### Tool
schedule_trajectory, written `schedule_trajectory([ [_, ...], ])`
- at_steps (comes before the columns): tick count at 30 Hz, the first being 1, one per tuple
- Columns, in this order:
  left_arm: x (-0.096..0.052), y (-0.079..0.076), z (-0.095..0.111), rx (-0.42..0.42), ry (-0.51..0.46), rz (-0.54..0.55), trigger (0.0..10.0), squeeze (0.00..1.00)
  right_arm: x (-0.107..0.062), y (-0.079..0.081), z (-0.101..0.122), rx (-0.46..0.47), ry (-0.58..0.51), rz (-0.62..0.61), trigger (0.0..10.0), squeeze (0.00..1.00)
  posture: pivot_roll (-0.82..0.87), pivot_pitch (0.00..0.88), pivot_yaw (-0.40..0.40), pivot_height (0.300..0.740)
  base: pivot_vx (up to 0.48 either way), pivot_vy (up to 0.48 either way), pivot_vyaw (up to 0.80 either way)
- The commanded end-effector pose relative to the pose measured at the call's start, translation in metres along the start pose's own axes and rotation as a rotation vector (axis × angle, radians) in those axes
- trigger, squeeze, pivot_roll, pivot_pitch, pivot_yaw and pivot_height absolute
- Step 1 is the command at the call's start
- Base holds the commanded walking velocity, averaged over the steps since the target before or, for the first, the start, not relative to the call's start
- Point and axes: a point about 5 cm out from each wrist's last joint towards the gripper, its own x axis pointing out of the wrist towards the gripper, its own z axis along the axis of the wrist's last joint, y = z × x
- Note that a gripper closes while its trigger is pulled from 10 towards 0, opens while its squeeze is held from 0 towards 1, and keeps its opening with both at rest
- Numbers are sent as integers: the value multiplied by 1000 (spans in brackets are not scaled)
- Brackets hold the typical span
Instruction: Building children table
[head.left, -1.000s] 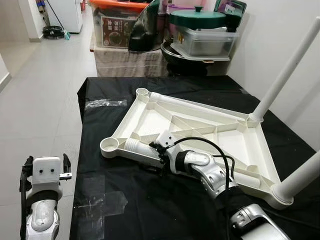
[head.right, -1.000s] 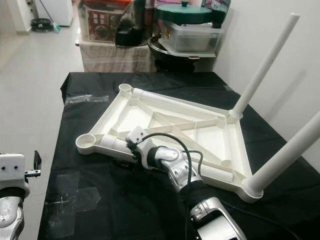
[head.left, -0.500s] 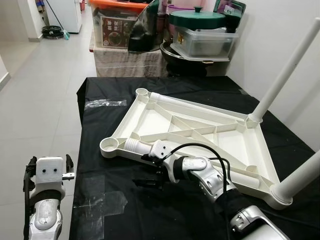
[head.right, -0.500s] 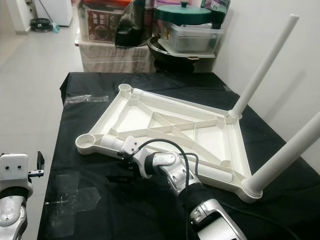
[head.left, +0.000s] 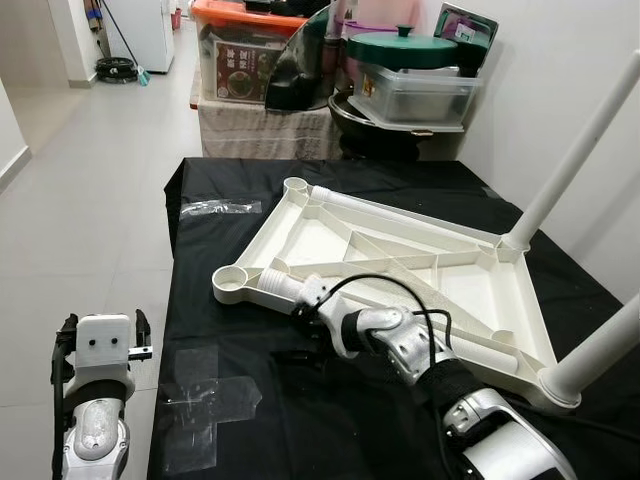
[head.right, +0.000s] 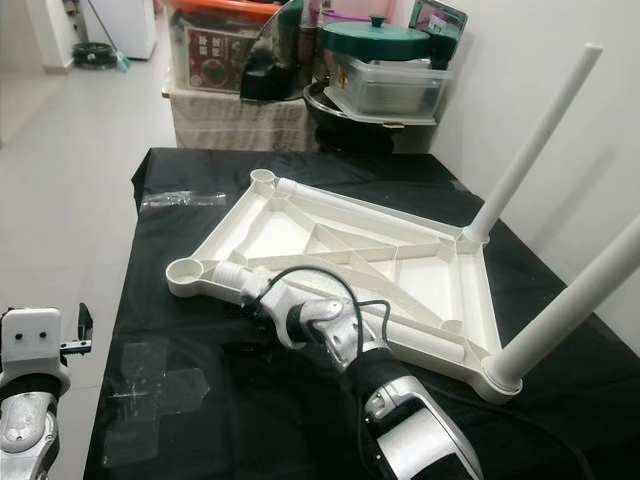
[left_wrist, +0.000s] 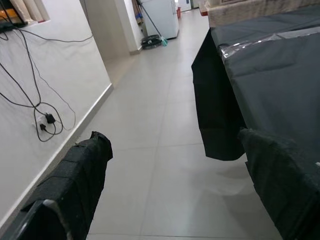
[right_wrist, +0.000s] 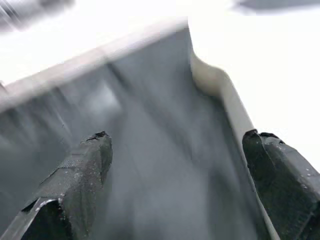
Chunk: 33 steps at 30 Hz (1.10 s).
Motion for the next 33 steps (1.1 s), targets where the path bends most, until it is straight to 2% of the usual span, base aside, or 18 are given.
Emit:
schedule_trajectory([
  [1,-3,-9,-2,-5,3,-24,10000,0,-1,5,14,11,-106,66,10000,0,81,0,-167,740,0,0,0],
  [5,-2,-9,-2,-5,2,-26,10000,0,-1,9,16,3,-143,101,10000,0,77,0,-164,740,0,0,0],
  [12,0,-9,-3,-4,3,-30,10000,0,1,7,7,0,-82,76,10000,0,75,0,-161,740,0,0,0],
  [16,-1,-11,-3,-1,1,-43,10000,0,1,4,-2,-10,-39,35,10000,0,77,0,-161,740,0,0,0],
  [19,0,-8,-3,5,1,-35,10000,0,-1,-7,-4,24,-28,-62,10000,0,88,0,-167,740,0,0,0],
  [21,0,-7,-3,5,1,-33,10000,0,-2,-9,-4,32,-28,-77,10000,0,88,0,-167,740,0,0,0],
  [25,0,-9,-3,4,0,-35,10000,0,-1,-9,-8,31,-8,-73,10000,0,87,0,-167,740,0,0,0],
  [27,0,-11,-3,1,-1,-43,10000,0,0,-6,-18,33,52,-57,10000,0,87,0,-166,740,0,0,0],
  [33,1,-12,-2,0,-5,-45,10000,0,-2,-6,-26,31,111,-42,10000,0,87,0,-166,740,0,0,0],
])
